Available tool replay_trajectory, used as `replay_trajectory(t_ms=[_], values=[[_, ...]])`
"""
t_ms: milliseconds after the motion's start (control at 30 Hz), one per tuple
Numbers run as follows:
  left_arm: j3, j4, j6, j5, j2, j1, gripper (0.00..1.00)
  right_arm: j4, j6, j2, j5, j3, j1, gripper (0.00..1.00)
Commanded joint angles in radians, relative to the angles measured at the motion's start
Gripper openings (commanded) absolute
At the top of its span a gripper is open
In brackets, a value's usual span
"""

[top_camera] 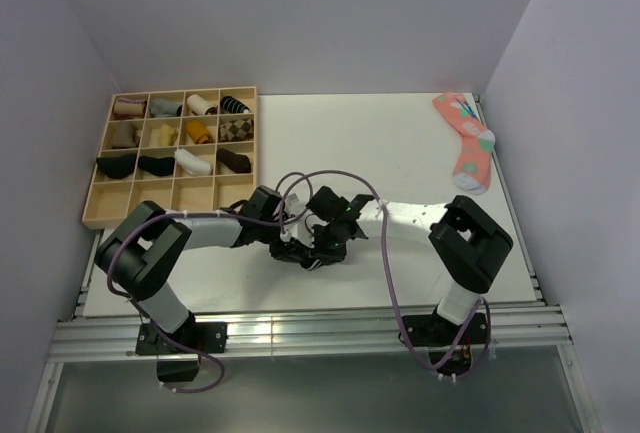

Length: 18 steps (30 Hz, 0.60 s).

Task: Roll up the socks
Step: Roll the sock at the center of the board.

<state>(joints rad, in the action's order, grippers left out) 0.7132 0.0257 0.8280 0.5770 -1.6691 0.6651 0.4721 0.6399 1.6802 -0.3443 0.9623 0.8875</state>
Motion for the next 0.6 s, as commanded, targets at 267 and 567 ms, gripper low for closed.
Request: replay_trajectory(t_ms=[267, 567], values=[[-0.152, -0.184, 0.207, -0.21, 0.17, 0.037, 0.1, 0.238, 0.009, 0.113, -0.317, 0.144, -0.16, 0.15], [-0.153, -0.207, 0.264, -0.367, 0.181, 0.151, 0.15, 0.423, 0.053, 0.262, -0.455, 0.259, -0.242, 0.16]])
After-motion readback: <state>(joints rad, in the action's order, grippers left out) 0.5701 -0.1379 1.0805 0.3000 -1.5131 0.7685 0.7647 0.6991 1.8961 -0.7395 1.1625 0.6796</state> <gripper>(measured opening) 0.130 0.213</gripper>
